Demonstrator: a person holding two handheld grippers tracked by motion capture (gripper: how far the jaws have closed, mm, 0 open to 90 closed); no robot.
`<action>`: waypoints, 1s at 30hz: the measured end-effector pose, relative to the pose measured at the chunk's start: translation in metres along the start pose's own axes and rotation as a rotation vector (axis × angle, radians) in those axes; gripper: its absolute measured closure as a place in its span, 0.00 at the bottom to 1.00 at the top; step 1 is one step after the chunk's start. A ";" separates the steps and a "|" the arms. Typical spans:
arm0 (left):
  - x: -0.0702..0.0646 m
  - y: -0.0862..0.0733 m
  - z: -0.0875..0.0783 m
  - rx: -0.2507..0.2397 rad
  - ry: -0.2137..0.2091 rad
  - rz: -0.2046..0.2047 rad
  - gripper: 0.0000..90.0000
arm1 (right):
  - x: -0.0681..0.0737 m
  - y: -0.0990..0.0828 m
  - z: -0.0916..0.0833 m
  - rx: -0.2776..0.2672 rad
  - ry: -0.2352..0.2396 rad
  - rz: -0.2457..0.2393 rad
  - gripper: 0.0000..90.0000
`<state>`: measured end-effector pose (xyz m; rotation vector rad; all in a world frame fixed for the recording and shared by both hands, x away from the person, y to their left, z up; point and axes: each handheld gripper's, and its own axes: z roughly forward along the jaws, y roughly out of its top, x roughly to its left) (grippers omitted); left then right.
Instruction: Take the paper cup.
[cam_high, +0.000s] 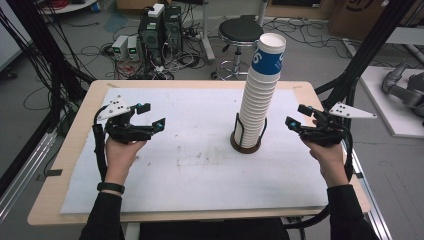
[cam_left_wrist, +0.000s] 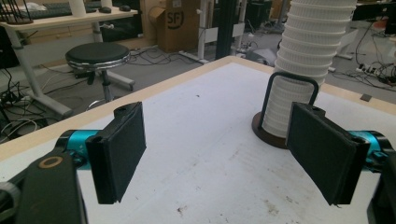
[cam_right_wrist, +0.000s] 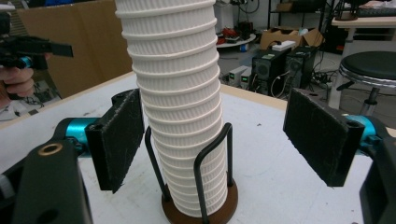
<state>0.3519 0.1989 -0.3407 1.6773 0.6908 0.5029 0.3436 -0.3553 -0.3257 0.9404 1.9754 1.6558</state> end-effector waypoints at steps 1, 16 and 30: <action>0.000 0.000 0.000 0.004 -0.001 -0.004 0.22 | 0.000 0.000 0.000 0.000 0.000 0.000 0.23; -0.001 -0.001 0.005 0.005 -0.065 -0.047 0.21 | 0.001 0.005 -0.011 -0.052 0.017 0.008 0.23; -0.002 0.000 0.003 0.004 -0.079 -0.045 0.19 | 0.011 0.026 -0.001 -0.088 0.059 -0.032 0.23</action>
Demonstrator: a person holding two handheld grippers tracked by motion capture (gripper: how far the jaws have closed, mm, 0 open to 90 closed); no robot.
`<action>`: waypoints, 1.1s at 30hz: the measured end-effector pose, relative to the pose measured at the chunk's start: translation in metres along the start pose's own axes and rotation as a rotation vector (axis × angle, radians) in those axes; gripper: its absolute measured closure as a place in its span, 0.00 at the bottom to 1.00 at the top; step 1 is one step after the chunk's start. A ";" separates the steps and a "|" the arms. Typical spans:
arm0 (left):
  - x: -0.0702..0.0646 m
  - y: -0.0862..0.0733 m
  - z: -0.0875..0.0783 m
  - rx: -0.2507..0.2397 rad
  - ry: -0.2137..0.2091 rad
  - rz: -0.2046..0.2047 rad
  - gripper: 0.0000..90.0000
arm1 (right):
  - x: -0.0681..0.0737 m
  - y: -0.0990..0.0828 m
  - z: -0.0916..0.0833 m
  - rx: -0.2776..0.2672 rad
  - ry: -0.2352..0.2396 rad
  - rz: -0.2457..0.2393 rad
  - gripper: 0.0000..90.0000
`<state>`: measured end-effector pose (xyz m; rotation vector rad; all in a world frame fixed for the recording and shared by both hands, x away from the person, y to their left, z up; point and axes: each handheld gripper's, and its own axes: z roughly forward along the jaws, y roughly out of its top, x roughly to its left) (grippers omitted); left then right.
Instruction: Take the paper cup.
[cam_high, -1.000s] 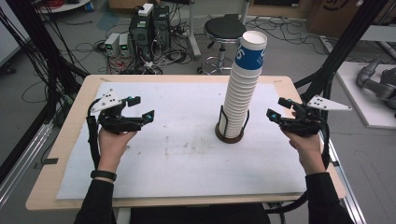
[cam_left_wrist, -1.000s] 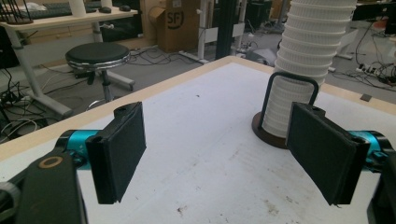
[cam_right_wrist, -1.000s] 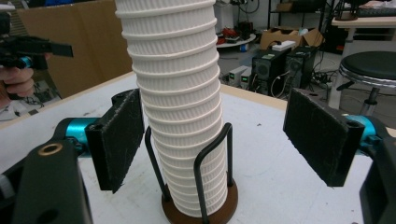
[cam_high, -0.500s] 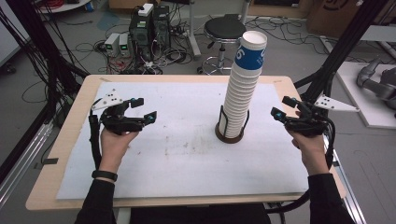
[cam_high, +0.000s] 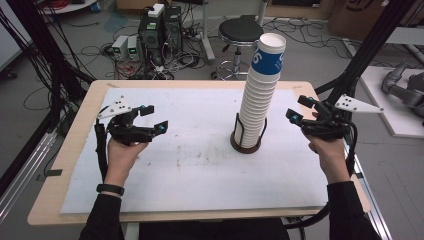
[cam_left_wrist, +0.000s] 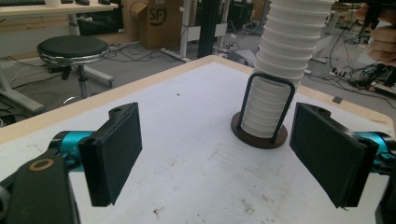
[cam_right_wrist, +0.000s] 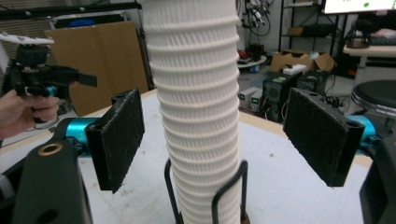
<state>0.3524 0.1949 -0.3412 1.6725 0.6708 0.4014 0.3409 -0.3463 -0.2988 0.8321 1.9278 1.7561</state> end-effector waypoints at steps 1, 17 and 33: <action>0.000 0.000 0.000 -0.001 -0.001 -0.001 0.19 | 0.000 0.000 0.000 0.000 0.000 0.000 0.23; -0.002 0.002 0.002 -0.003 -0.029 -0.010 0.19 | 0.004 0.032 0.035 0.052 0.031 -0.047 0.22; -0.005 0.003 0.006 0.008 -0.065 -0.010 0.19 | 0.002 0.053 0.060 0.119 0.061 -0.068 0.22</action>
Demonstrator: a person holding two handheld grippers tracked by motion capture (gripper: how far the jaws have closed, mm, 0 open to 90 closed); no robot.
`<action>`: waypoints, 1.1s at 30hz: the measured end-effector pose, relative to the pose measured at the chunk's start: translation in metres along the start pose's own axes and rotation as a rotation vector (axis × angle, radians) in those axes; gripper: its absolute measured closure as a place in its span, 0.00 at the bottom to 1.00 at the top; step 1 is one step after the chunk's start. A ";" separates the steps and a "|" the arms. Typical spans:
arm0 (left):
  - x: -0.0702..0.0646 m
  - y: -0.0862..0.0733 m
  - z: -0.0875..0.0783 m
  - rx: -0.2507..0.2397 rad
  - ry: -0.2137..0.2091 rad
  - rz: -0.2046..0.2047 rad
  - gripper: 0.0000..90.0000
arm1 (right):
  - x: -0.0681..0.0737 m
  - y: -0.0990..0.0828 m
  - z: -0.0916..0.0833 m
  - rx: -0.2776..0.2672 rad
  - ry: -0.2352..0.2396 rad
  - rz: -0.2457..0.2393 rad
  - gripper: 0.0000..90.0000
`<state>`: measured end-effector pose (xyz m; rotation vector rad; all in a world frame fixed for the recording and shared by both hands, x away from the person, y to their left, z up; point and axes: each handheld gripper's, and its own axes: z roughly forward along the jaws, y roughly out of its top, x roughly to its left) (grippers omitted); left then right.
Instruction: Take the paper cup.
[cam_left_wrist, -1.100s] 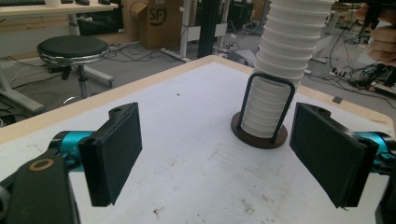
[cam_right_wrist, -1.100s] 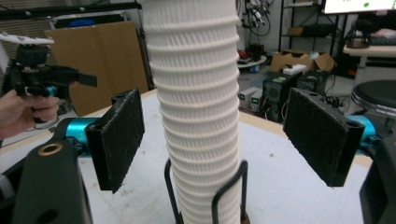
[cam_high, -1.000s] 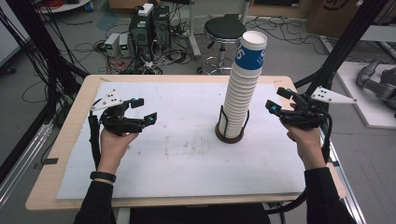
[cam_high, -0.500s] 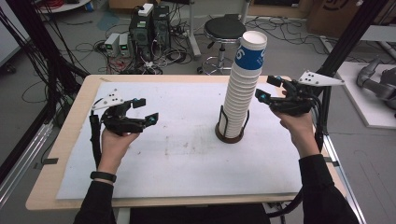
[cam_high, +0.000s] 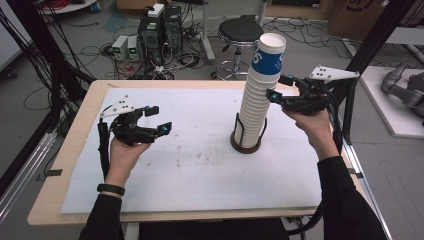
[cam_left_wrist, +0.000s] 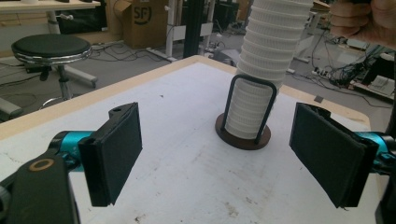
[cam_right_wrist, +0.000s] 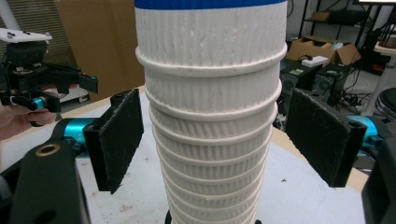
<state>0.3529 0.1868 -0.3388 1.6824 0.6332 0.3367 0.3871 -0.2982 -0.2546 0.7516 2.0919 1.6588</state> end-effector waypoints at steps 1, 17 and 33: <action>0.000 0.000 0.000 0.002 -0.002 0.000 0.19 | 0.000 0.000 0.001 0.002 -0.001 0.004 0.22; -0.005 0.001 0.011 0.021 -0.037 0.005 0.19 | -0.001 0.003 0.019 0.010 0.011 0.006 0.16; -0.018 0.028 0.031 -0.006 -0.111 0.008 0.19 | -0.002 0.004 0.024 -0.006 -0.003 -0.011 0.16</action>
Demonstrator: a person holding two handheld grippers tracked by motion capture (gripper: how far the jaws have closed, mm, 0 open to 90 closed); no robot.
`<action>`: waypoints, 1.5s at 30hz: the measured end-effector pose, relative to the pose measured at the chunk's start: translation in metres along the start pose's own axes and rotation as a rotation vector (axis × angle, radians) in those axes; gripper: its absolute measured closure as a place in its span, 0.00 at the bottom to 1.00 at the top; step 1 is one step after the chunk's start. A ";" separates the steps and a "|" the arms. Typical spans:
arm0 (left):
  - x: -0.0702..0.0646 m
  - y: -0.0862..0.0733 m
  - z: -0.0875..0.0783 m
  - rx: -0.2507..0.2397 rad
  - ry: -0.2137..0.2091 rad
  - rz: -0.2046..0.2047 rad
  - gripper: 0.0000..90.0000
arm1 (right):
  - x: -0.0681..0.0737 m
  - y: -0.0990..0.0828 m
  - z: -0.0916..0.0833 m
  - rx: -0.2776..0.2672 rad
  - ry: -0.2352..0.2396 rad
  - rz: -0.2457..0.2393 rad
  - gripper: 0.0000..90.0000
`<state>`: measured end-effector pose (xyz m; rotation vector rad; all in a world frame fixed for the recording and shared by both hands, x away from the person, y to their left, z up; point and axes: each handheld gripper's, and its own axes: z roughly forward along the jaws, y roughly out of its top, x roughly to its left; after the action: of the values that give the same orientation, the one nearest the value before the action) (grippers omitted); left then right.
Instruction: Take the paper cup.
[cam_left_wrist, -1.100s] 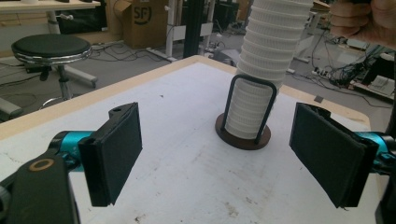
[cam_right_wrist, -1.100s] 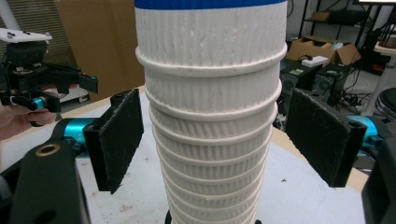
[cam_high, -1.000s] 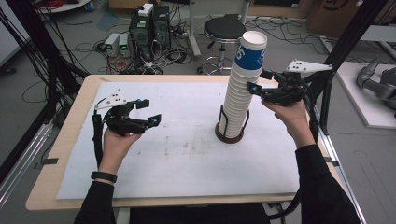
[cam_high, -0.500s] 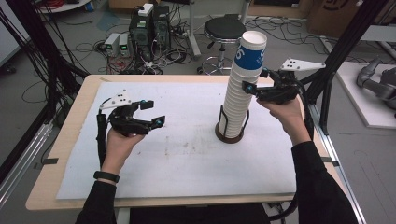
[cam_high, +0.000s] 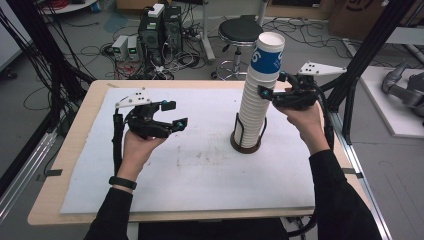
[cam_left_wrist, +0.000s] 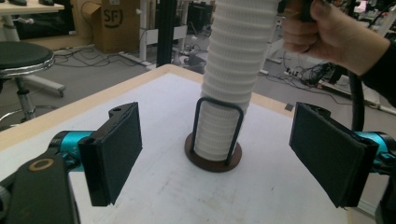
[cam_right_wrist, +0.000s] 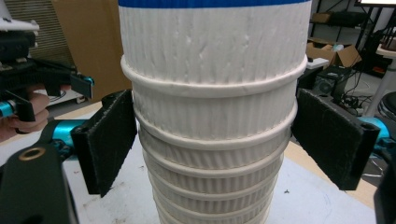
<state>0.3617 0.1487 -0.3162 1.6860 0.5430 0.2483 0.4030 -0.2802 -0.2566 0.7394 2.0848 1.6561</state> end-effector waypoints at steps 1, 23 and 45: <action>-0.002 0.004 0.002 -0.001 -0.002 0.004 0.19 | 0.000 0.000 0.000 0.000 0.000 0.000 0.16; -0.015 0.089 0.054 -0.029 -0.081 0.058 0.19 | 0.001 0.000 -0.001 0.005 -0.006 0.003 0.17; -0.033 0.168 0.119 -0.067 -0.155 0.097 0.19 | 0.002 0.000 -0.001 0.001 -0.009 -0.003 0.17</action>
<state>0.4227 0.0121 -0.1712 1.6526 0.3350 0.2018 0.4015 -0.2797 -0.2560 0.7425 2.0796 1.6468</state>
